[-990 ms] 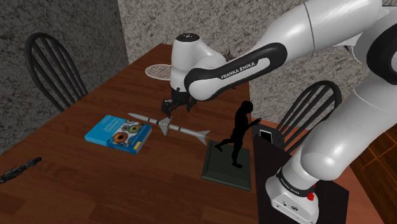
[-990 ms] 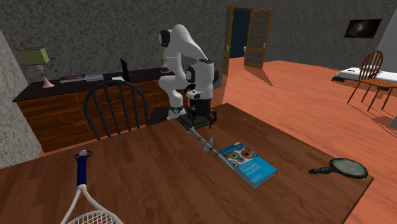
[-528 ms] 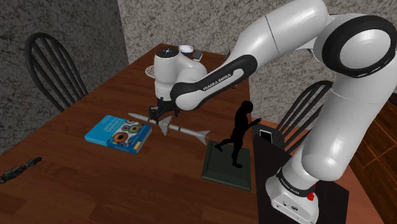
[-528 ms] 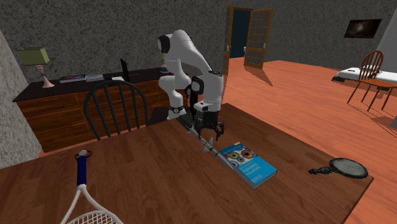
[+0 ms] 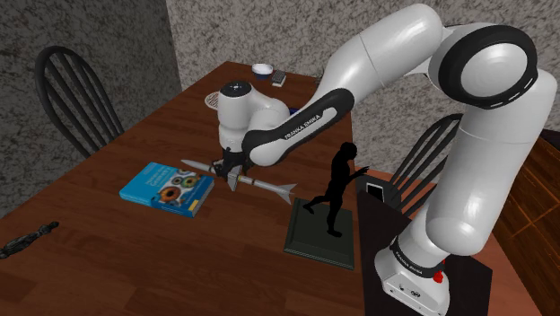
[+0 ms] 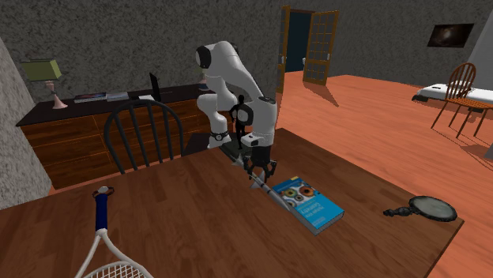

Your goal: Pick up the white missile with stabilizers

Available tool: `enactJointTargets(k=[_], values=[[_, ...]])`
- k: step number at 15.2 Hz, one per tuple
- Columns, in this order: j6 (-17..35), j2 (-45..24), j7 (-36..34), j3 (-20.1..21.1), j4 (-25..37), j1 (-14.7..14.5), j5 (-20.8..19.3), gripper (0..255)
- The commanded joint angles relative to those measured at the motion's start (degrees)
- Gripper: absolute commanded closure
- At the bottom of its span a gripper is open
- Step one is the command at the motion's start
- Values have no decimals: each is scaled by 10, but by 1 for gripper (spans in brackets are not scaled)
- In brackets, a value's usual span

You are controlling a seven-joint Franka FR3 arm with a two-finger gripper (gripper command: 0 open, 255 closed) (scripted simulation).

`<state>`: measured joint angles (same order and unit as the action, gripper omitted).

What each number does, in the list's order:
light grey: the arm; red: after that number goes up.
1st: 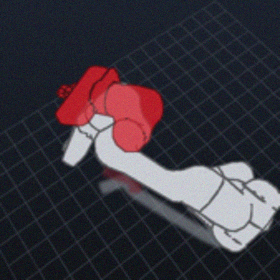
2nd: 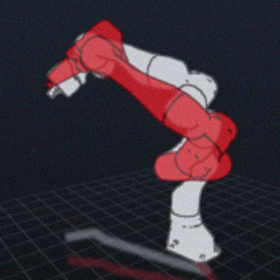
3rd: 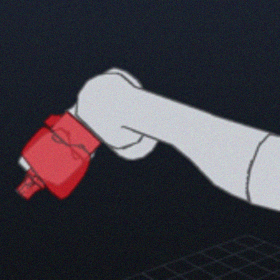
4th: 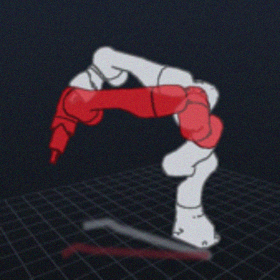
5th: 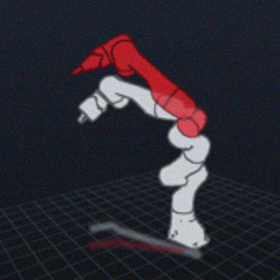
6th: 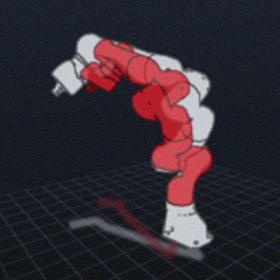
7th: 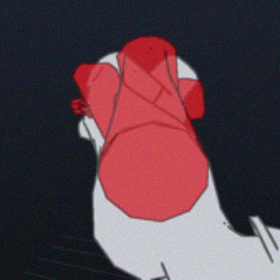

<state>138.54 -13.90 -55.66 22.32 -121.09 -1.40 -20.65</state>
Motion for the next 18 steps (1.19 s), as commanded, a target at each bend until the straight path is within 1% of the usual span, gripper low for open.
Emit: enactJointTargets(k=[1,9,18], values=[[1,-1,0,0,0,0,-1,255],[1,-1,0,0,0,0,-1,255],[-54,43,33,12,19,8,39,255]])
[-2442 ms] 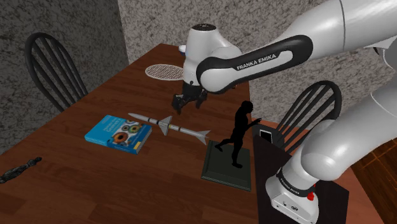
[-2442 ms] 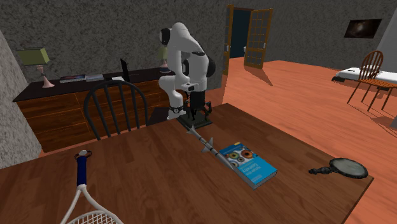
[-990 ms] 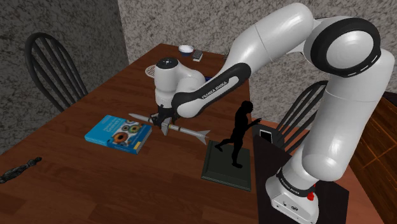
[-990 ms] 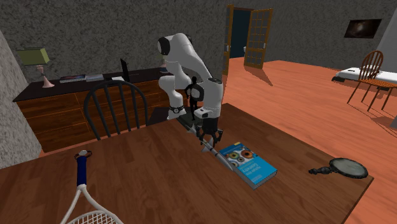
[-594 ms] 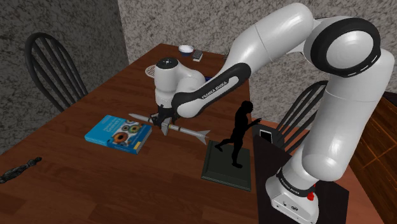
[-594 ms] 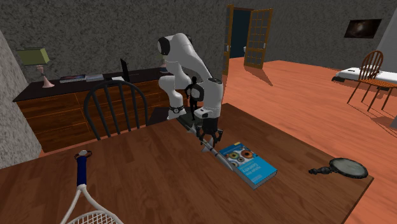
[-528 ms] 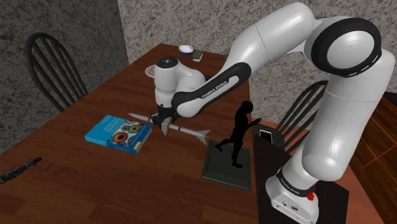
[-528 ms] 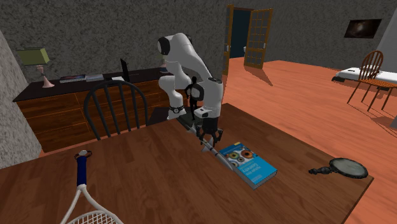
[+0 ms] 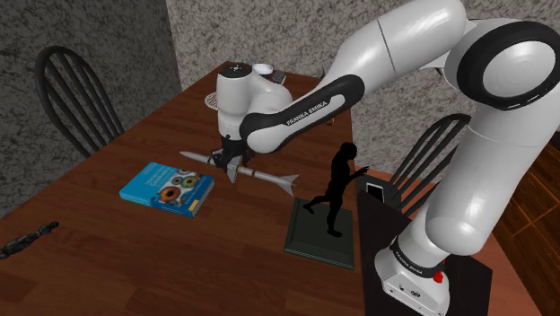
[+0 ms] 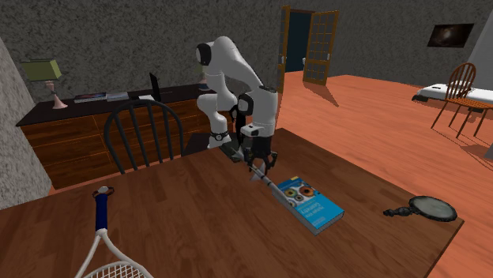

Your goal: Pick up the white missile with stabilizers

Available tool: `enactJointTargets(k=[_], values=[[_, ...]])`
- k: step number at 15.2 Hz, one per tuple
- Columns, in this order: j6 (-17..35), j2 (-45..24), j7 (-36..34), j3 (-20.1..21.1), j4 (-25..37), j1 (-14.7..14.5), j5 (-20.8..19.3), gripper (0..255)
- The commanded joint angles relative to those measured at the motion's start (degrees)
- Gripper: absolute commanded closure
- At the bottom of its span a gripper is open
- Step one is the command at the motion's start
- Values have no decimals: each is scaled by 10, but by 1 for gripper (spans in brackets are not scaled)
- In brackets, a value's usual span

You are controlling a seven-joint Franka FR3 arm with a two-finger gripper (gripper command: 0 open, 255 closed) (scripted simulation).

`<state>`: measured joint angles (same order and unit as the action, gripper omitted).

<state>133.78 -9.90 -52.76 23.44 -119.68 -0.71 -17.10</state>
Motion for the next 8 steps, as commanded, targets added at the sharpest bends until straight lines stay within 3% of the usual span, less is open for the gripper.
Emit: enactJointTargets(k=[1,8], values=[[-13,7,7,1,8,1,7,255],[-47,28,23,5,24,4,25,255]])
